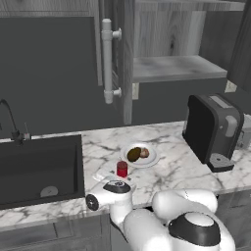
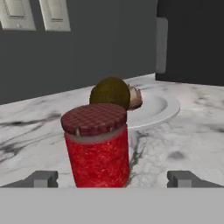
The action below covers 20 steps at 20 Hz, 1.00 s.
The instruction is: Pick the avocado and bread from the counter and place them on the plate. Then pick the jam from the cabinet and place it next to the plate. Lastly close the cabinet door.
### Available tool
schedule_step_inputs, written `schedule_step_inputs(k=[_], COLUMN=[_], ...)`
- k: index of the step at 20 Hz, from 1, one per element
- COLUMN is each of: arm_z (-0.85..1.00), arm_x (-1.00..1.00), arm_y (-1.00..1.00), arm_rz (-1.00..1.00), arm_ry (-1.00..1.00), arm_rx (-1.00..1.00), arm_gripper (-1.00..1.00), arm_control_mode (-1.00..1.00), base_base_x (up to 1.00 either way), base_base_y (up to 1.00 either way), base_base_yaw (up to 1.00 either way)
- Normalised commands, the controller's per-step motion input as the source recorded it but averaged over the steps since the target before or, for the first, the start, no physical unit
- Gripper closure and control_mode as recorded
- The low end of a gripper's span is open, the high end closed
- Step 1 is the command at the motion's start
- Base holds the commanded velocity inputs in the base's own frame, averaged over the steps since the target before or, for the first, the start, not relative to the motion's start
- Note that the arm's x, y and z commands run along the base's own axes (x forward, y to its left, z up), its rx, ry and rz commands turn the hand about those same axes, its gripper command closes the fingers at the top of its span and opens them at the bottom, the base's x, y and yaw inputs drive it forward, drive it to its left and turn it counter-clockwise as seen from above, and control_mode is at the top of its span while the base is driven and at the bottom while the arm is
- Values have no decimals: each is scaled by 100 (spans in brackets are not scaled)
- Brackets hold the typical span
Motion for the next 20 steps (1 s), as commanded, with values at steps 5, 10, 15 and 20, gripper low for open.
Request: schedule_step_inputs(k=[5, 10, 15, 20], arm_z=[49, 89, 94, 59], arm_x=[-67, -30, -30, -34], arm_y=[7, 4, 14, 32], arm_rz=[0, 0, 0, 0], arm_ry=[0, 0, -5, -7], arm_rx=[2, 0, 0, -7], arm_gripper=[-100, -100, -100, -100], arm_control_mode=[-100, -100, -100, -100], base_base_x=[0, 0, 0, 0], base_base_y=[0, 0, 0, 0], base_base_yaw=[0, 0, 0, 0])
